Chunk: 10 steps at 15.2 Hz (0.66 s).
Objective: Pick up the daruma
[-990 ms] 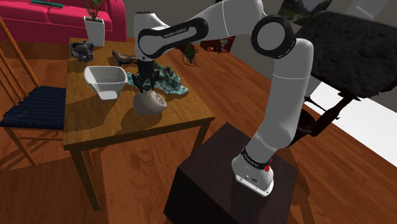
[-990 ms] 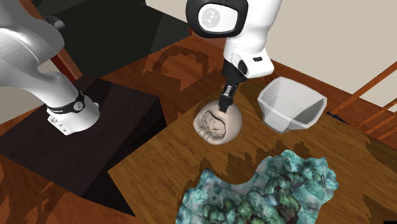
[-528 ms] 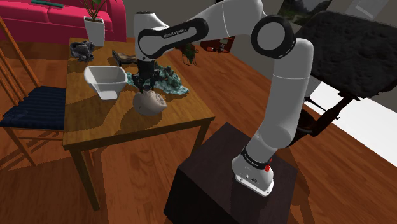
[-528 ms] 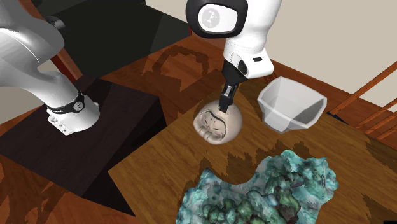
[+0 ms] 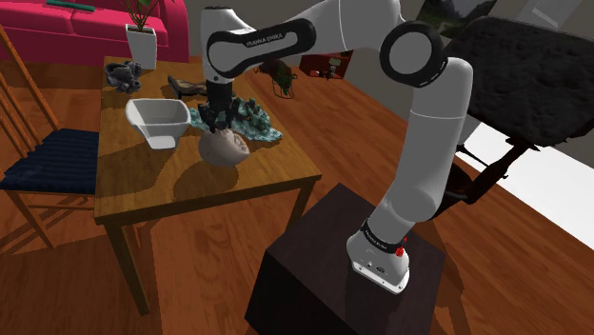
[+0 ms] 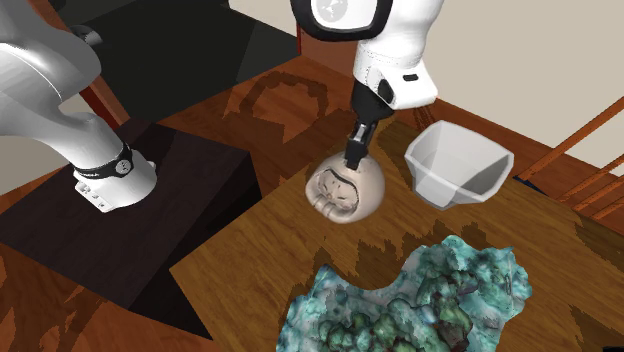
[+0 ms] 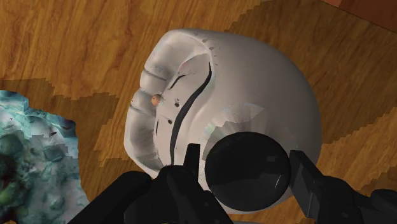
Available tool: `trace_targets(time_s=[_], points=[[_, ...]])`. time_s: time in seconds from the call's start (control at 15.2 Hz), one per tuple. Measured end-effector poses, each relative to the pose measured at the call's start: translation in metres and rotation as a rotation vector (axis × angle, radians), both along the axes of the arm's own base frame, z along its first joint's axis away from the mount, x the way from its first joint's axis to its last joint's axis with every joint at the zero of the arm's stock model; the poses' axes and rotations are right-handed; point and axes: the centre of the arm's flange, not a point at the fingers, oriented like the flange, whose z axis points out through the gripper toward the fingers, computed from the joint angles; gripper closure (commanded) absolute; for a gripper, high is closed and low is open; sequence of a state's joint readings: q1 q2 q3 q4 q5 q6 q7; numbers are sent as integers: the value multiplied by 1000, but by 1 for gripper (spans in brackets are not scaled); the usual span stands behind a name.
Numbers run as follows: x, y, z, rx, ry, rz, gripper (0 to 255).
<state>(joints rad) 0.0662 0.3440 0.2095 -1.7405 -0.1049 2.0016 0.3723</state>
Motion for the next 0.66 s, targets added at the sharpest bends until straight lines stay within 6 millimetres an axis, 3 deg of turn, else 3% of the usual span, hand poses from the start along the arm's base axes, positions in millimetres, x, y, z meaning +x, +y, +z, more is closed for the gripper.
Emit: trace_targets(time_s=[0.66], points=[[1,1,51,0,0,0,255]])
